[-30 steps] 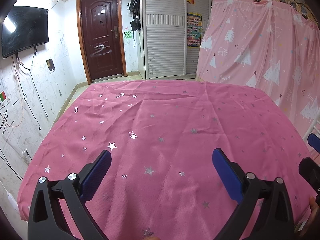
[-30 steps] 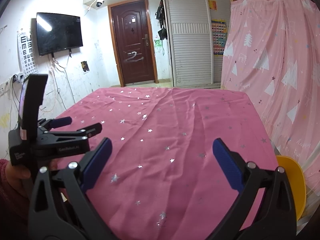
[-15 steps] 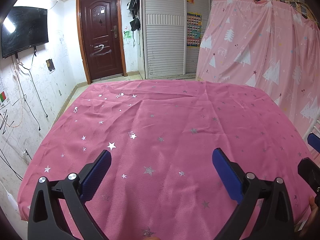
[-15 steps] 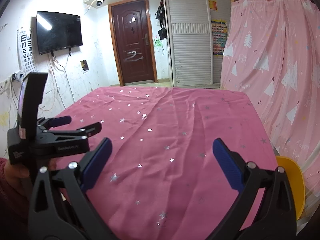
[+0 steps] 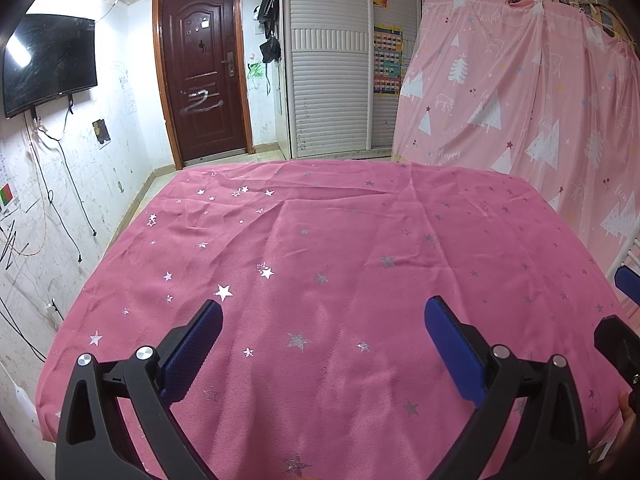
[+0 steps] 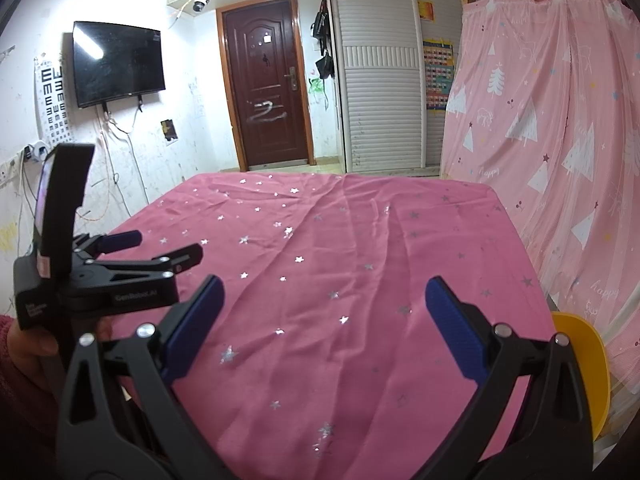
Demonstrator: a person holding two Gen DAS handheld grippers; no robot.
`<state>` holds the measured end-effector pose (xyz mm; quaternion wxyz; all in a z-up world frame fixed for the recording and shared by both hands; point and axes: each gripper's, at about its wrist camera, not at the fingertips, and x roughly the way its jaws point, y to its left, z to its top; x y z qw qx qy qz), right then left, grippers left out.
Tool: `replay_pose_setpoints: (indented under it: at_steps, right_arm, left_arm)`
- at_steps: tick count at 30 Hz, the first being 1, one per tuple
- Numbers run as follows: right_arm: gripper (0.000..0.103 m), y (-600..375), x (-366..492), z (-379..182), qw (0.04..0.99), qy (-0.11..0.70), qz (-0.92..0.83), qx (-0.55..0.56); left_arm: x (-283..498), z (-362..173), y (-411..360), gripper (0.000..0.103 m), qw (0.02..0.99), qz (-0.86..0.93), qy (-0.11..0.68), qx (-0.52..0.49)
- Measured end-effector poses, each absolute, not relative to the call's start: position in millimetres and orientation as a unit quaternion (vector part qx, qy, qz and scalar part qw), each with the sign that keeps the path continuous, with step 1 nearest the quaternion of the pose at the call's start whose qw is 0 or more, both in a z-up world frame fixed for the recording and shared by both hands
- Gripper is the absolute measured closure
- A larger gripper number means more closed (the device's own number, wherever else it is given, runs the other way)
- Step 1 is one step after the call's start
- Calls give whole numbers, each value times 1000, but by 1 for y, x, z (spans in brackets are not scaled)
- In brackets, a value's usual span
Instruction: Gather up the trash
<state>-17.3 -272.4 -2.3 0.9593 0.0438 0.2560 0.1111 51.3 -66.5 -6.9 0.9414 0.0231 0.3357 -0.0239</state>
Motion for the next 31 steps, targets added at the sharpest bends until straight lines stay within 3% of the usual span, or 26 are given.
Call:
replay_pose_setpoints:
  at_steps: [31]
  right_arm:
    - [6, -271, -17, -2, 959, 257, 111, 42]
  left_arm:
    - [49, -9, -66, 9, 941, -24, 337, 26]
